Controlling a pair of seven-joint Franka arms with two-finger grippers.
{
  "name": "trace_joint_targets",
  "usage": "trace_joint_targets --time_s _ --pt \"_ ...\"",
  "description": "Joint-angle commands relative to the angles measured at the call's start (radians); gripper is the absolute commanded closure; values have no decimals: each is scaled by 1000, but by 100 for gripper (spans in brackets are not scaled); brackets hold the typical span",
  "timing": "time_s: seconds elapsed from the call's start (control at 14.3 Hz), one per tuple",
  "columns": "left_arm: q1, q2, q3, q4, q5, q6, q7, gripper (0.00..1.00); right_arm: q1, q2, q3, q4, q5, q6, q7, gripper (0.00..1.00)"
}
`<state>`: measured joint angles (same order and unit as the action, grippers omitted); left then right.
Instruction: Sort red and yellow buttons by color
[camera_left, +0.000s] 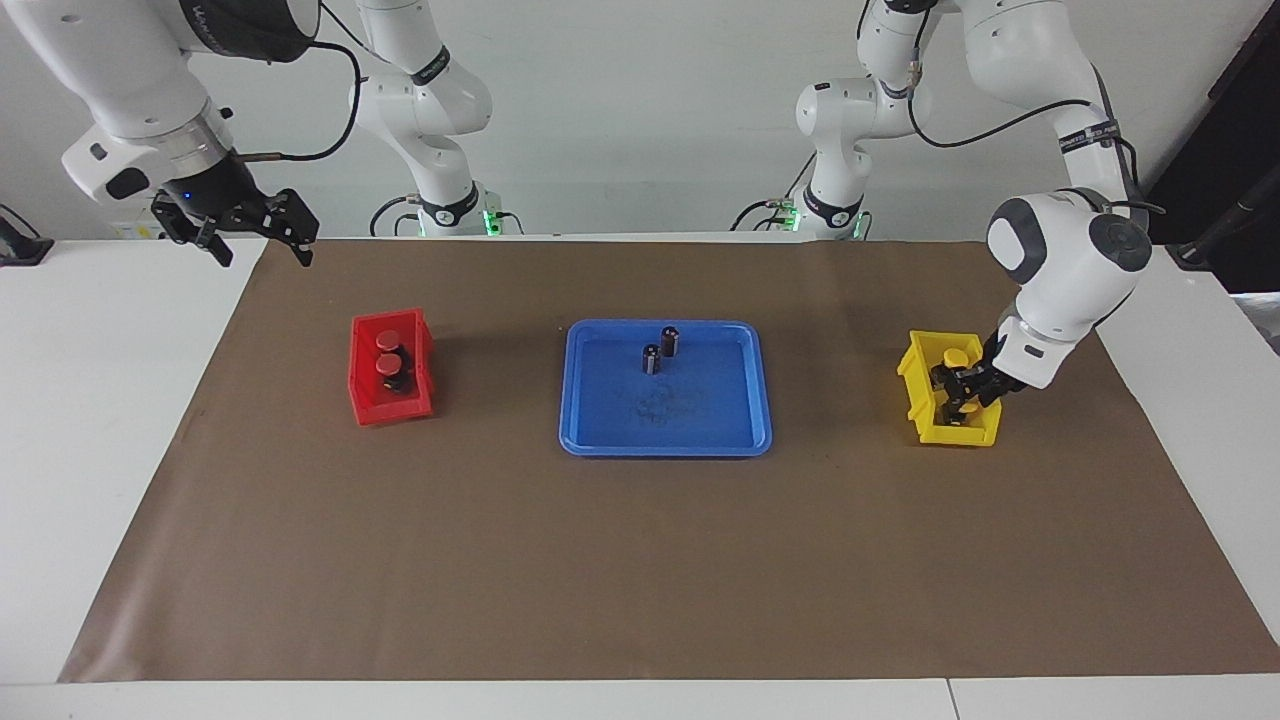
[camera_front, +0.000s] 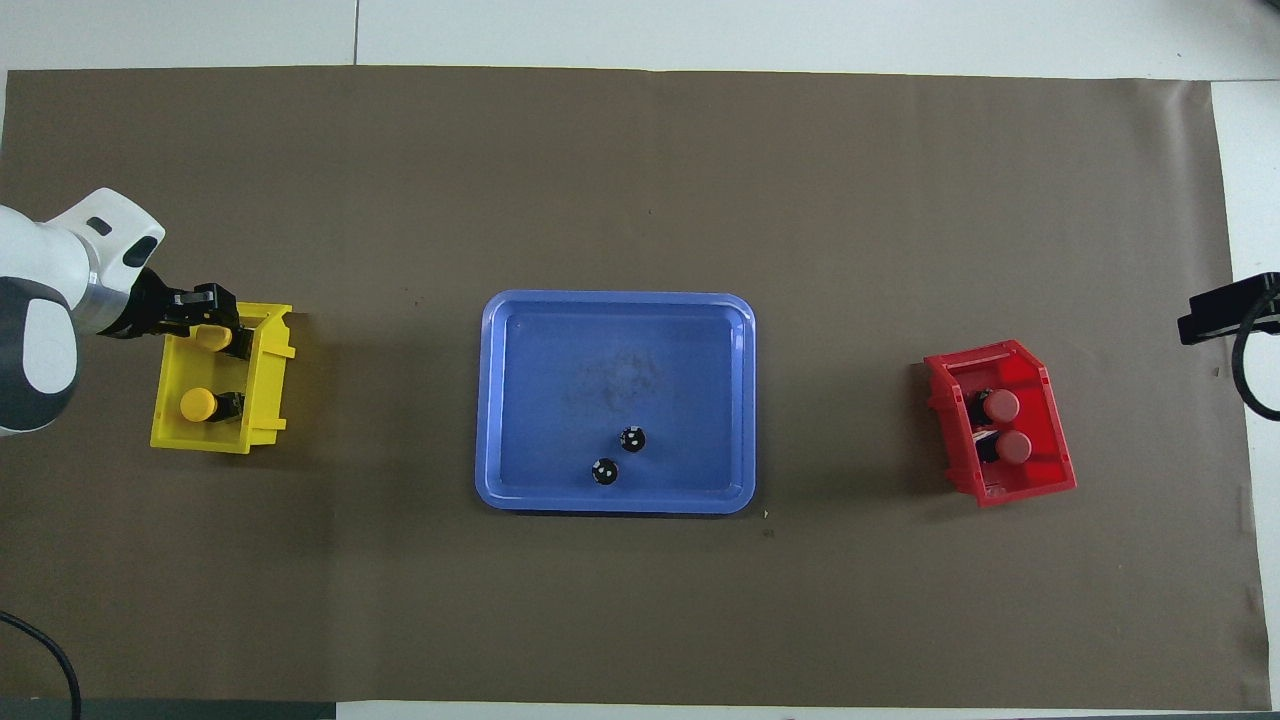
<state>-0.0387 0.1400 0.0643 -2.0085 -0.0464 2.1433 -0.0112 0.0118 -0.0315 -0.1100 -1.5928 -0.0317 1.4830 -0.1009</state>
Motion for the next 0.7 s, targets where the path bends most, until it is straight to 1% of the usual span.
trace_joint_targets --time_s 0.0,0.07,0.21,0.28,0.35,0.49,0.63 --pt "6 -8 -5 48 3 -74 13 14 4 -21 1 -19 -2 -10 4 0" --pt "6 -11 -5 50 3 -74 16 6 4 -21 1 -19 -2 -10 4 0" --pt "0 -19 -5 62 3 -80 37 3 4 -21 1 -19 -2 -10 6 0" --pt "-4 -17 -5 92 6 -115 42 0 4 -21 1 -19 -2 -10 4 0" --pt "-7 -14 -6 127 10 -149 51 0 4 -21 1 -19 -2 -10 4 0" --pt "-12 -26 -6 154 10 -180 53 0 4 -21 1 -19 -2 -10 4 0" --pt "-12 -36 -8 210 10 -245 53 0 4 -21 1 -19 -2 -10 4 0"
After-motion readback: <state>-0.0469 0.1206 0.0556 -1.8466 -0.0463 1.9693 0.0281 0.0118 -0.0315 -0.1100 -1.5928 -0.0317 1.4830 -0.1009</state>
